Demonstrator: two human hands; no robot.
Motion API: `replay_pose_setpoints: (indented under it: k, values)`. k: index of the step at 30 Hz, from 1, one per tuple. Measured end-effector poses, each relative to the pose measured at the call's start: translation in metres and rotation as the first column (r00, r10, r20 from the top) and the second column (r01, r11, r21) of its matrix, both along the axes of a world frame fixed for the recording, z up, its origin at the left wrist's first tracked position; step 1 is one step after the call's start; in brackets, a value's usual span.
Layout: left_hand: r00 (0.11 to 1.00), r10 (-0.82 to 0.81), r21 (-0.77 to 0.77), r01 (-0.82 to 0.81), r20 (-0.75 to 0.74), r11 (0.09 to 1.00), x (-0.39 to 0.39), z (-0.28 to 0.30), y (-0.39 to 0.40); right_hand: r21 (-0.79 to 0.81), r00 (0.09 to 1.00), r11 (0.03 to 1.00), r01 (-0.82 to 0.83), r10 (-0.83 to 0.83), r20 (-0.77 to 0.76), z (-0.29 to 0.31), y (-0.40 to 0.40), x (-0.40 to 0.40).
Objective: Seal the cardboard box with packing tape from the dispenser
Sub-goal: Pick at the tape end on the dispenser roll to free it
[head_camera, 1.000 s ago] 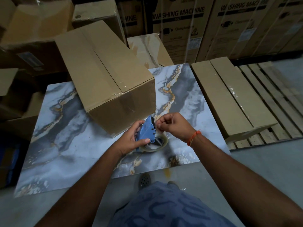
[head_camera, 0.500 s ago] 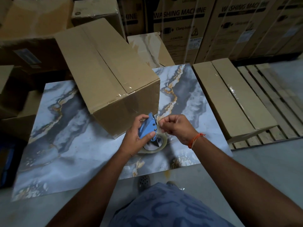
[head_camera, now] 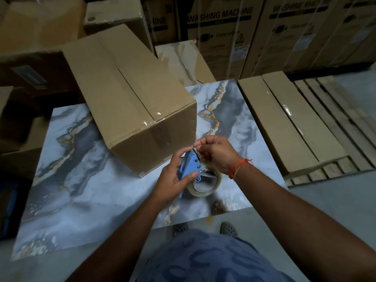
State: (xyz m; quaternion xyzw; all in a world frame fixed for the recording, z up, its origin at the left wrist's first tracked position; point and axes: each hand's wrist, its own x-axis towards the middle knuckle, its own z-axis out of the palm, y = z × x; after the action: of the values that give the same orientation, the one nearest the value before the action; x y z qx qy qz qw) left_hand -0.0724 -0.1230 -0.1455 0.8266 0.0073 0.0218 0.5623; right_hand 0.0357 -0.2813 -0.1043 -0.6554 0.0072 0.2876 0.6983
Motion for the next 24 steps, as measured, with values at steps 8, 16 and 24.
replay_pose_setpoints:
  k: [8,16,24]
  values:
    - [0.973,0.222,0.045,-0.225,0.058,0.973,0.012,0.012,-0.045,0.174,0.995,0.985,0.003,0.015,-0.103,0.015,-0.015,0.017]
    - [0.973,0.222,0.218,-0.23,0.061,0.948,0.012,0.01,-0.053,-0.104,0.931,0.951,-0.291,0.307,0.199,0.026,-0.06,0.05]
    - [0.977,0.173,0.375,-0.208,0.126,0.903,0.021,0.024,-0.055,-0.209,0.866,0.931,-0.3,0.357,0.349,0.047,-0.076,0.08]
